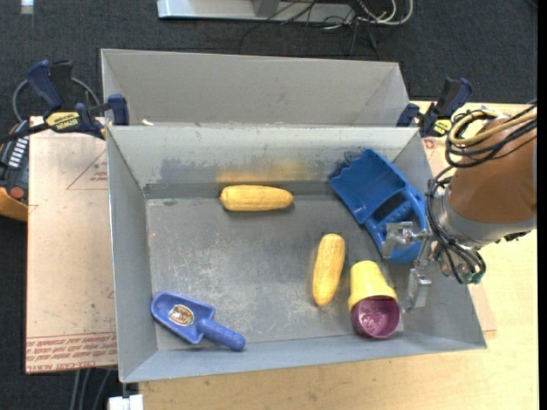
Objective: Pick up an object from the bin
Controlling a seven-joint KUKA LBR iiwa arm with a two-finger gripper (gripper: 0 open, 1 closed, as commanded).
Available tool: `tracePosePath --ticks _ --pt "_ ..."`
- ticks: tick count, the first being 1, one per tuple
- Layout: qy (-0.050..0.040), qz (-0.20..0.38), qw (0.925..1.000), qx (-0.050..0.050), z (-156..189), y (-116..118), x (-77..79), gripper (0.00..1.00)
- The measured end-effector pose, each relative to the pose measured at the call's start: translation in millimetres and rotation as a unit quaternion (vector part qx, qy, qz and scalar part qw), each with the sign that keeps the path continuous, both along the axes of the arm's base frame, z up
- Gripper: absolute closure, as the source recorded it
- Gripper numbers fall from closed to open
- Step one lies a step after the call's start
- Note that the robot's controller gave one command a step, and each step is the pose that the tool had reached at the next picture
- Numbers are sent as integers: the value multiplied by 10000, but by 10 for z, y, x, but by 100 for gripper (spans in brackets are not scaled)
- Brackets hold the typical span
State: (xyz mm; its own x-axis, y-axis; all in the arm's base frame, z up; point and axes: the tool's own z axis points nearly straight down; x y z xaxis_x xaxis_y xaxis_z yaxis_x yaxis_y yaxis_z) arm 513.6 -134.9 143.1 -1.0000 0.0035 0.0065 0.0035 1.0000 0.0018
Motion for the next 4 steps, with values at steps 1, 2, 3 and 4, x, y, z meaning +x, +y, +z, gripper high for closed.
tracePosePath --ticks 1,2,3,4 --pt "-36 22 10000 -6 41 7 20 0" --pt "13 -810 9967 3 -713 177 -217 0" --pt "-86 -1170 9931 -8 -720 80 -312 0" --pt "-17 -843 9964 -1 -709 169 -209 0"
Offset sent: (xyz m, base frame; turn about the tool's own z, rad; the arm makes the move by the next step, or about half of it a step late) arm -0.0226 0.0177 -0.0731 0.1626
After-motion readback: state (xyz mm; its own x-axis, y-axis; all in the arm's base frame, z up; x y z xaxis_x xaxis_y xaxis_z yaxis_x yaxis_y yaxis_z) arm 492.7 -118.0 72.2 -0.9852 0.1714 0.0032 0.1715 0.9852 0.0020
